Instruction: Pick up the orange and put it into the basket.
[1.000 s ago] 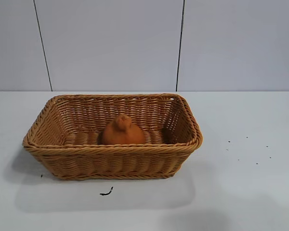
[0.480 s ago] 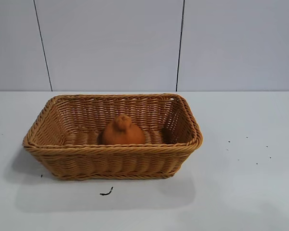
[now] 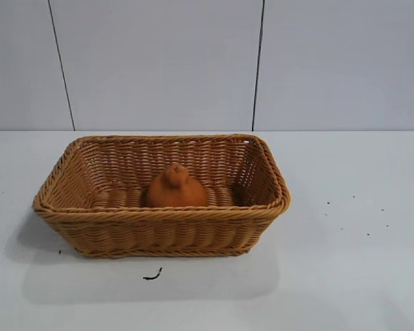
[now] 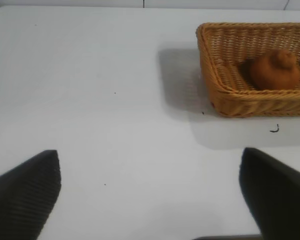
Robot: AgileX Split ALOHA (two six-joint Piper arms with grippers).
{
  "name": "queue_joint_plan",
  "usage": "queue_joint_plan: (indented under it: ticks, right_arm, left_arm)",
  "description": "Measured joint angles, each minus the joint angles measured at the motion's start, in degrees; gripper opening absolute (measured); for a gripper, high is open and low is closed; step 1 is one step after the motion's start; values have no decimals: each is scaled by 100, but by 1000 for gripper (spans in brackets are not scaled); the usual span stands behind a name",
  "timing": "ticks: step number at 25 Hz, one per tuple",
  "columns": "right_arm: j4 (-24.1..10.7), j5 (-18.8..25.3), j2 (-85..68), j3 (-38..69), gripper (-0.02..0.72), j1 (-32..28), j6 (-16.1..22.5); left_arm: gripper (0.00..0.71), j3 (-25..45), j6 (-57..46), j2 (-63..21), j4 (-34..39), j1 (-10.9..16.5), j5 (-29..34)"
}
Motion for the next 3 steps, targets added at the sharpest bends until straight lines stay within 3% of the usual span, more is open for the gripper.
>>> queue_joint_plan:
  ticks: [3]
  right_arm:
    - [0,0,0,6,610,0,0]
  left_arm:
    - [697,0,0,0,0,0,0]
